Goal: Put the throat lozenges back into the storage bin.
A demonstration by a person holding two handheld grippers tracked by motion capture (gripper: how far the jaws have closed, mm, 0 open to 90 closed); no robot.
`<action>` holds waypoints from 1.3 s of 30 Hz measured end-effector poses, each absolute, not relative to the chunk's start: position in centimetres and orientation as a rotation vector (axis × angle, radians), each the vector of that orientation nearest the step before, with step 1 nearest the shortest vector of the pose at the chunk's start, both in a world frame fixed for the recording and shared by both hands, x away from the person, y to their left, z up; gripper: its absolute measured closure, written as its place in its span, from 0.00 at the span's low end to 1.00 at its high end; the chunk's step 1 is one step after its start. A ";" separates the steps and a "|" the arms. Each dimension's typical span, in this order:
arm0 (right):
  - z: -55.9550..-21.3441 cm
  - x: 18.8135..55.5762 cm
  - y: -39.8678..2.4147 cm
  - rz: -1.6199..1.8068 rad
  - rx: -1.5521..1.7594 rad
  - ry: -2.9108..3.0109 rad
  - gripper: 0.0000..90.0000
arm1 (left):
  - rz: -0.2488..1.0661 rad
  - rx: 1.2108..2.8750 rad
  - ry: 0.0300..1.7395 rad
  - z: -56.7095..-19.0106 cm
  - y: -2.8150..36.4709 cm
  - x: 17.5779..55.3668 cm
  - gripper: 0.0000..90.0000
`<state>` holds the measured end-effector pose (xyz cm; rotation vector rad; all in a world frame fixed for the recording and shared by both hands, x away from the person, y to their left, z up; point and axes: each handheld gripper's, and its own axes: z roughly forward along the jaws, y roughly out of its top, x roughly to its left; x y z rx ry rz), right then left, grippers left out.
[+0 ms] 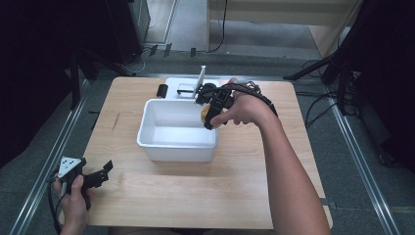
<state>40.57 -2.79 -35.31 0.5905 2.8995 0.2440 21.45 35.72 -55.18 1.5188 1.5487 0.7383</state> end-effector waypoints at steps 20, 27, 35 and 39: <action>-37.2 40.3 -0.6 0.280 0.476 2.915 0.23 | 0.735 1.517 1.550 -55.2 35.7 21.5 0.00; -38.3 40.2 0.0 0.282 0.445 2.917 0.23 | 0.735 1.512 1.550 -55.2 35.7 21.5 0.00; -39.6 40.3 0.1 0.278 0.412 2.915 0.23 | 0.736 1.513 1.551 -55.2 35.7 21.5 0.00; -40.0 40.3 -0.1 0.296 0.424 2.910 0.23 | 0.736 1.513 1.552 -55.2 35.7 21.5 0.00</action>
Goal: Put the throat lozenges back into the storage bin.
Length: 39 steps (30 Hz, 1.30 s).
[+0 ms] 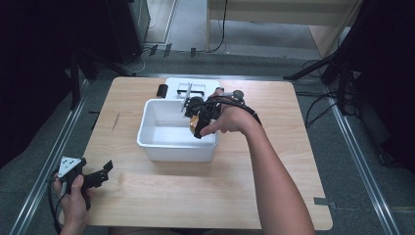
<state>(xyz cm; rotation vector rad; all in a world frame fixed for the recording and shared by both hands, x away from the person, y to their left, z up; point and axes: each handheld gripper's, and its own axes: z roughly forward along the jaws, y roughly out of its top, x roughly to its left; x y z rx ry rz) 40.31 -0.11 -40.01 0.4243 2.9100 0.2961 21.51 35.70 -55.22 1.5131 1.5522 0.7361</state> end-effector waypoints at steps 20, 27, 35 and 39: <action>-42.7 40.8 -0.8 0.277 0.438 2.920 0.23 | 0.733 1.517 1.551 -55.2 35.7 21.5 0.00; -43.2 40.8 -0.6 0.249 0.417 2.905 0.23 | 0.732 1.522 1.547 -55.2 35.7 21.5 0.00; -43.6 40.5 -0.7 0.256 0.394 2.873 0.23 | 0.732 1.526 1.545 -55.2 35.7 21.5 0.00; -43.6 40.5 -0.8 0.246 0.408 2.867 0.21 | 0.732 1.528 1.544 -55.2 35.7 21.5 0.00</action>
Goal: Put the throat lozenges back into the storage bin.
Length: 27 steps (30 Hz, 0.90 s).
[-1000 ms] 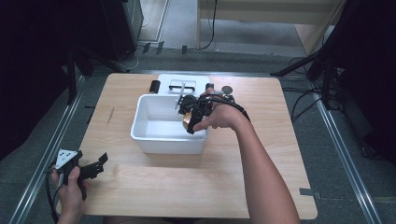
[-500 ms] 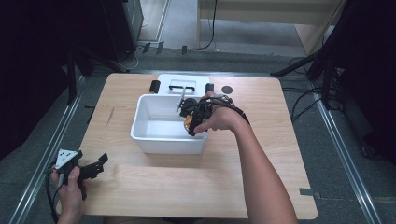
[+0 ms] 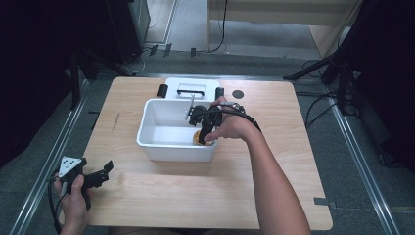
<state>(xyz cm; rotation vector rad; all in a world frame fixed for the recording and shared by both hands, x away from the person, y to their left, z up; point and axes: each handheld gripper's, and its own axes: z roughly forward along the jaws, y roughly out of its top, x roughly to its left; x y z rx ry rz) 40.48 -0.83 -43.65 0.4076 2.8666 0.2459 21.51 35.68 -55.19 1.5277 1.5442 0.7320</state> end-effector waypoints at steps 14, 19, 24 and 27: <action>-42.0 39.9 -1.1 0.365 0.448 2.852 0.18 | 0.734 1.531 1.541 -55.2 35.7 21.5 0.00; -40.9 39.6 -1.7 0.416 0.465 2.829 0.19 | 0.734 1.531 1.541 -55.2 35.7 21.5 0.00; -39.7 39.3 -2.6 0.471 0.522 2.812 0.19 | 0.733 1.531 1.541 -55.2 35.7 21.5 0.00; -38.9 39.2 -3.3 0.493 0.559 2.795 0.19 | 0.734 1.532 1.541 -55.2 35.7 21.5 0.00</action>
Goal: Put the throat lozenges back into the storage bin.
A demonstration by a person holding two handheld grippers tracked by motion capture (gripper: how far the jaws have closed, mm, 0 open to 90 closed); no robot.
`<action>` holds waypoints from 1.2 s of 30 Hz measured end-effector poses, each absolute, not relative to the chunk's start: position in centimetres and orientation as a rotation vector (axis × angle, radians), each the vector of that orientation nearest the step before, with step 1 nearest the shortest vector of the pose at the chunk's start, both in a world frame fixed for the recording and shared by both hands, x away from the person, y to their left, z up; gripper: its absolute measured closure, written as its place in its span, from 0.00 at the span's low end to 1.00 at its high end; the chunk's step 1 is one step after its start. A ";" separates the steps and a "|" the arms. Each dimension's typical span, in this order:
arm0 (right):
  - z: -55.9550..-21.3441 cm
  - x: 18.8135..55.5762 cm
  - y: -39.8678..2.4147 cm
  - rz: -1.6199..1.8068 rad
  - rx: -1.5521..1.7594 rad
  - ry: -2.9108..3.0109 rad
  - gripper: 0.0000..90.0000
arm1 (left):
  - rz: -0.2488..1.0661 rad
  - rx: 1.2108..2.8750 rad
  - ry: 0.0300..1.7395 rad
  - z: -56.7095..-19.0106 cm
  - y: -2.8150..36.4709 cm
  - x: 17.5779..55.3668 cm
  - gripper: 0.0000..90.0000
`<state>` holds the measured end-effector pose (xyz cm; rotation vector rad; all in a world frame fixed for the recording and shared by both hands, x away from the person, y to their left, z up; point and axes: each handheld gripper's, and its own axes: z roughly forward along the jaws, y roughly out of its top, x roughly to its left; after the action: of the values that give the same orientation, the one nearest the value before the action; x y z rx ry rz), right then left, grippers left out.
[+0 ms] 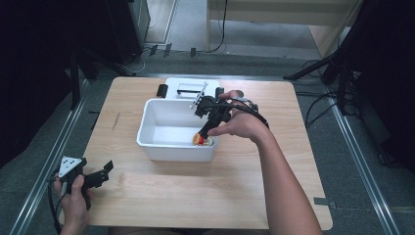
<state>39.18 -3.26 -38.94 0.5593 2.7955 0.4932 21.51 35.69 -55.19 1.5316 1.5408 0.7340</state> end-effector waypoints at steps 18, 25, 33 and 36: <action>-37.5 38.7 -7.6 0.520 0.694 2.753 0.18 | 0.738 1.529 1.541 -55.2 35.6 21.5 0.00; -38.1 38.5 -9.6 0.514 0.747 2.738 0.17 | 0.740 1.534 1.541 -55.2 35.6 21.5 0.00; -38.7 38.1 -11.5 0.506 0.812 2.712 0.15 | 0.743 1.531 1.539 -55.2 35.6 21.5 0.00; -38.9 37.8 -12.4 0.497 0.849 2.697 0.15 | 0.744 1.532 1.537 -55.2 35.6 21.5 0.00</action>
<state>37.85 -12.45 -38.94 0.8489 2.6970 0.4972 21.49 35.58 -55.20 1.5324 1.5375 0.7442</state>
